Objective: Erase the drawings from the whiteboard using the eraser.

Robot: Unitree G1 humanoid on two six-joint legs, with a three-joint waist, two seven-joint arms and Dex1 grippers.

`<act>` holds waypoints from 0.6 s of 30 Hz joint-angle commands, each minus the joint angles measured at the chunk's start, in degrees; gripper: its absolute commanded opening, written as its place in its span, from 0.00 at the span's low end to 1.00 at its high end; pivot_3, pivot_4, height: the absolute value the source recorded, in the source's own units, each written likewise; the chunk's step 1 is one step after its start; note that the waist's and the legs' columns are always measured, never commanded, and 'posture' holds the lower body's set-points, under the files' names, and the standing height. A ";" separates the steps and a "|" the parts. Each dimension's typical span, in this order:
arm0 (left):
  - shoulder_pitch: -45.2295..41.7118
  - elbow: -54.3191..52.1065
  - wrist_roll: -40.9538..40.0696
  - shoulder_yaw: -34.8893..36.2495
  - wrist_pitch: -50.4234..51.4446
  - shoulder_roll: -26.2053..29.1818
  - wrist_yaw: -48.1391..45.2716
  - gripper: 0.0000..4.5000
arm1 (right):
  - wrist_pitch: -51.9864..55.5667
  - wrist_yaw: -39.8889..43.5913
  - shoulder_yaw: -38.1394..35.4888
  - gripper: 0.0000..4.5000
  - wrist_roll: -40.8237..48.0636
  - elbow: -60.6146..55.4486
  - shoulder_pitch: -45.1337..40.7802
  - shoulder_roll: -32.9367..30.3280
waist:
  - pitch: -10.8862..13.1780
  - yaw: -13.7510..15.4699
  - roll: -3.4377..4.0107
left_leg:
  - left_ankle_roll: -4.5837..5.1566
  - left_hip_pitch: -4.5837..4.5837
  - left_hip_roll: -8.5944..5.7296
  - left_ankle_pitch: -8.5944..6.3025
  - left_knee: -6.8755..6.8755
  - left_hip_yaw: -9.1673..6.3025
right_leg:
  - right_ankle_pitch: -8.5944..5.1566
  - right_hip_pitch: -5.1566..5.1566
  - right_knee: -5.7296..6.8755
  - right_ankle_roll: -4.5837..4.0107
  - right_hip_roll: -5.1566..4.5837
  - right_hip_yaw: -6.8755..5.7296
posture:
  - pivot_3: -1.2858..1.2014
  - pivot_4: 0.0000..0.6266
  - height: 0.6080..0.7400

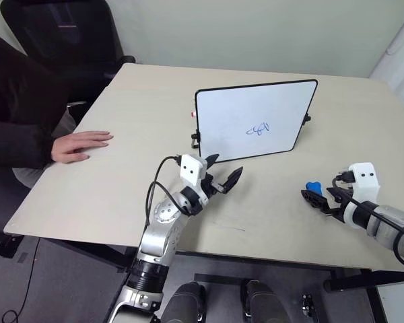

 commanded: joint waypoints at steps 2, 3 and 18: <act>0.22 -3.09 -0.08 0.06 -0.55 -0.12 0.46 1.00 | 0.30 0.84 1.10 1.00 -3.00 0.88 -0.67 -0.62 | 0.00 0.15 0.00 | 0.01 0.00 0.00 0.00 0.00 0.00 | -0.01 0.00 0.00 0.01 0.00 0.00 | 0.52 0.24 1.00; 0.20 -3.12 -0.02 0.11 -0.56 -0.08 0.54 1.00 | -0.03 0.92 1.38 1.00 -3.78 1.22 -0.93 -0.60 | 0.00 0.15 0.00 | 0.01 0.00 0.00 -0.01 0.00 -0.01 | -0.02 0.00 0.00 0.01 0.00 0.00 | 0.52 0.24 1.00; 0.23 -3.26 -0.35 -0.25 -0.44 -0.65 0.40 1.00 | 4.76 2.35 1.87 0.65 -7.30 0.85 0.00 -0.28 | 0.00 0.15 0.00 | 0.02 0.00 0.00 -0.02 0.00 0.01 | -0.02 0.00 0.00 -0.01 0.00 0.00 | 0.52 0.24 1.00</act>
